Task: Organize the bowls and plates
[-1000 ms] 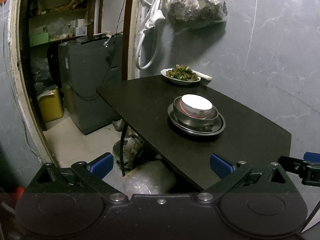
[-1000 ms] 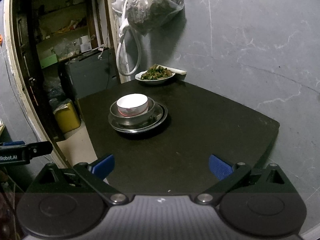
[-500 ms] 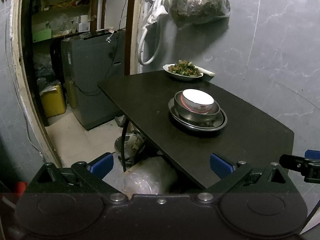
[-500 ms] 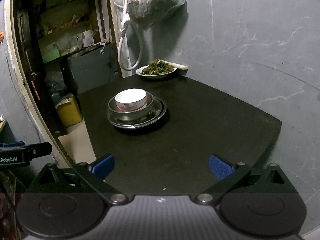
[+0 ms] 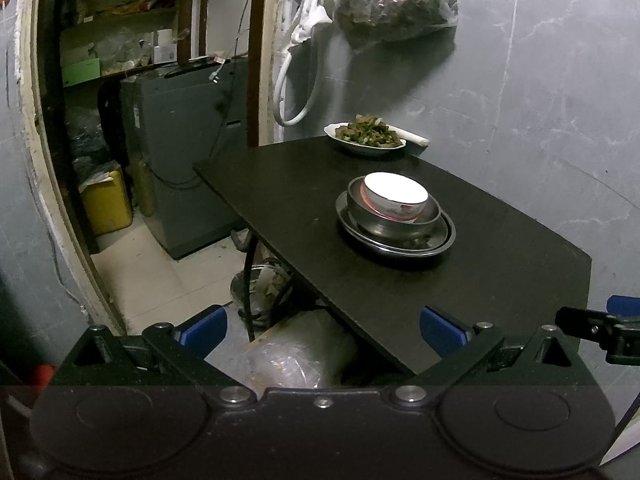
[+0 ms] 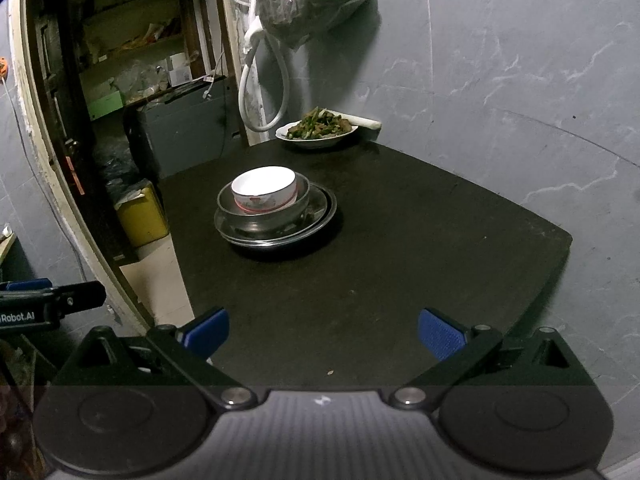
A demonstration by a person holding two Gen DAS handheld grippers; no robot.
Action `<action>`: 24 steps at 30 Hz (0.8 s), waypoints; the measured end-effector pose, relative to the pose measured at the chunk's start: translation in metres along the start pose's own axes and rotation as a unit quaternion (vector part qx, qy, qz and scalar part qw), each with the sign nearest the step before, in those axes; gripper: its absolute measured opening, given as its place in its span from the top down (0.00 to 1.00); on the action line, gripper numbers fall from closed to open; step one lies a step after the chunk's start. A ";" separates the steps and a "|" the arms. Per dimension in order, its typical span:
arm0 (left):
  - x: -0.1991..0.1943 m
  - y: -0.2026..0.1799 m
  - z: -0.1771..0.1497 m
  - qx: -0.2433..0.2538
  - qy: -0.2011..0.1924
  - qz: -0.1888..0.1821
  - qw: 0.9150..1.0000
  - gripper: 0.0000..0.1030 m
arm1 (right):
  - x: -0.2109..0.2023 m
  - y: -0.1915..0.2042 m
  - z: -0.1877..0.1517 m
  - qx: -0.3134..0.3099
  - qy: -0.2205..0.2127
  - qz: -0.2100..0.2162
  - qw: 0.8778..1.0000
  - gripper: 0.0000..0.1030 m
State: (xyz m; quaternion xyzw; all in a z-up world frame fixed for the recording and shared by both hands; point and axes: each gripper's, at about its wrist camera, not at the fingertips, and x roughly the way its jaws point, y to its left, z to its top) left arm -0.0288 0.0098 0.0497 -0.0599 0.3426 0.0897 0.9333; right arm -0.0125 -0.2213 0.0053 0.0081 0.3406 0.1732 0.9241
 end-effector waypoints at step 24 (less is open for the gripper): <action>0.000 -0.003 -0.001 0.016 0.003 -0.006 1.000 0.01 | 0.001 -0.003 -0.003 0.002 0.003 0.005 1.000 0.00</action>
